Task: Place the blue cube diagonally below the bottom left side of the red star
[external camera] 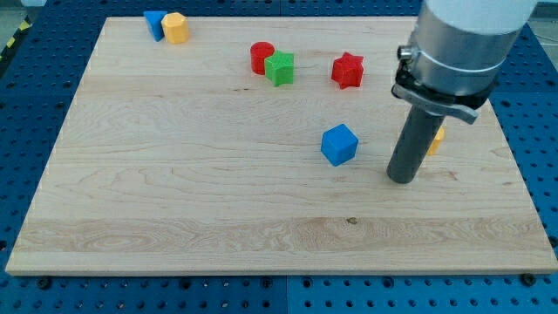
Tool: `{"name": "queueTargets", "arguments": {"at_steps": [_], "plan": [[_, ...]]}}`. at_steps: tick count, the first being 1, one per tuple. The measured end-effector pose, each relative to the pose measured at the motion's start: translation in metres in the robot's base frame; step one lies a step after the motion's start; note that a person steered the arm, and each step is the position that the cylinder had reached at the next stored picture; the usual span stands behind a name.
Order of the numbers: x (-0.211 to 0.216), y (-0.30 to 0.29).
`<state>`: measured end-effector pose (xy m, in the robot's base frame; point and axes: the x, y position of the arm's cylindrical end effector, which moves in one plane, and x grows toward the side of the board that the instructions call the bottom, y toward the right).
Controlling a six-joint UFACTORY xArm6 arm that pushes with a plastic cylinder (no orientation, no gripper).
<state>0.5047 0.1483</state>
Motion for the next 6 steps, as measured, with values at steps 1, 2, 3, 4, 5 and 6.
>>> {"name": "queueTargets", "arguments": {"at_steps": [1, 2, 3, 4, 5, 6], "plan": [[-0.014, -0.032], [-0.021, -0.092], [-0.039, -0.144], [-0.028, -0.129], [-0.013, -0.071], [-0.041, -0.059]]}}
